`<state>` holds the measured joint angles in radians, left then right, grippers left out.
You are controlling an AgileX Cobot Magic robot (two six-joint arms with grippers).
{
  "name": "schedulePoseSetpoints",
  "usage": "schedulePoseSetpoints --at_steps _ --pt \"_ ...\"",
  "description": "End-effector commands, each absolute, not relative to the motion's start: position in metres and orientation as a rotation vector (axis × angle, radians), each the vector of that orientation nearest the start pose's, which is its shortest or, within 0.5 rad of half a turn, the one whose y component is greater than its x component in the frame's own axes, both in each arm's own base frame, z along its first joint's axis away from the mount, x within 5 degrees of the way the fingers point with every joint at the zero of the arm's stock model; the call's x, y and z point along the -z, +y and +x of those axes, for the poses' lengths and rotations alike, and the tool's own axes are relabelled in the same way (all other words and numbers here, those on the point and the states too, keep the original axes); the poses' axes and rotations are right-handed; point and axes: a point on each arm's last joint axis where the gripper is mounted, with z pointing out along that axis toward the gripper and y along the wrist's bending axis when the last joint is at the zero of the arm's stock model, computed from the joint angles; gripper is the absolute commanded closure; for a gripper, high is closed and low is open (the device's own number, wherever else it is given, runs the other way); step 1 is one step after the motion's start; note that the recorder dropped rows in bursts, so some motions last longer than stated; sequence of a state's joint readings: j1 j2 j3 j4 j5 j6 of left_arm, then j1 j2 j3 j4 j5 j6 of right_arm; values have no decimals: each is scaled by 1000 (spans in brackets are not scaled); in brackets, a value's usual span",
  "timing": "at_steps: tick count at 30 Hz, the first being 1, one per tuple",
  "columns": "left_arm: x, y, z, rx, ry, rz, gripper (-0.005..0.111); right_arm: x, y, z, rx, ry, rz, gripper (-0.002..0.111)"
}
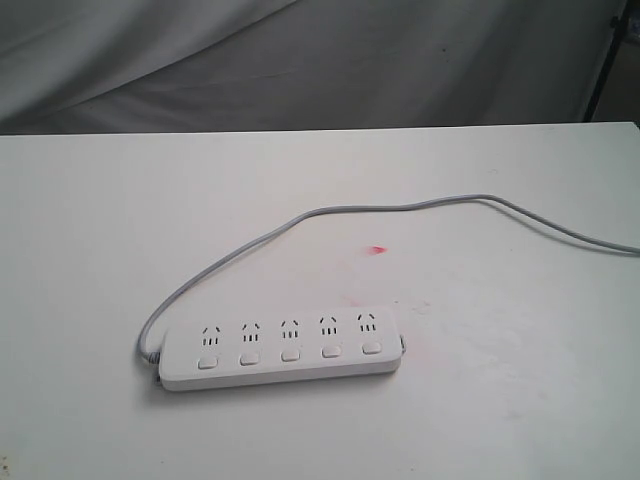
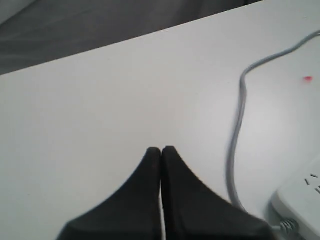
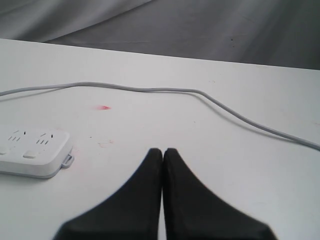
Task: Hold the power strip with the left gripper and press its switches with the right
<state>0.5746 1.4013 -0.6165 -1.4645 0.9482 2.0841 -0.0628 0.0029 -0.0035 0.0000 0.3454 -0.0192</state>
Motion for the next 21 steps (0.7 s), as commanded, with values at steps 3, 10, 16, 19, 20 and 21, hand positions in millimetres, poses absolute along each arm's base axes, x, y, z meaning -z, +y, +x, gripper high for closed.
schedulePoseSetpoints --at_steps 3,10,16,19,20,21 --pt "-220 57 230 473 1968 636 106 -182 -4 53 67 1825 43 108" --pt "-224 51 228 561 1913 662 106 -182 -4 53 67 1825 43 108" --pt "-230 48 227 619 1855 646 106 -182 -4 53 67 1825 43 108" --pt "-230 47 227 621 1853 644 106 -182 -4 53 67 1825 43 108" --pt "-230 47 227 624 1851 645 106 -182 -4 53 67 1825 43 108" --pt "-231 47 227 629 1846 645 106 -182 -4 53 67 1825 43 108"
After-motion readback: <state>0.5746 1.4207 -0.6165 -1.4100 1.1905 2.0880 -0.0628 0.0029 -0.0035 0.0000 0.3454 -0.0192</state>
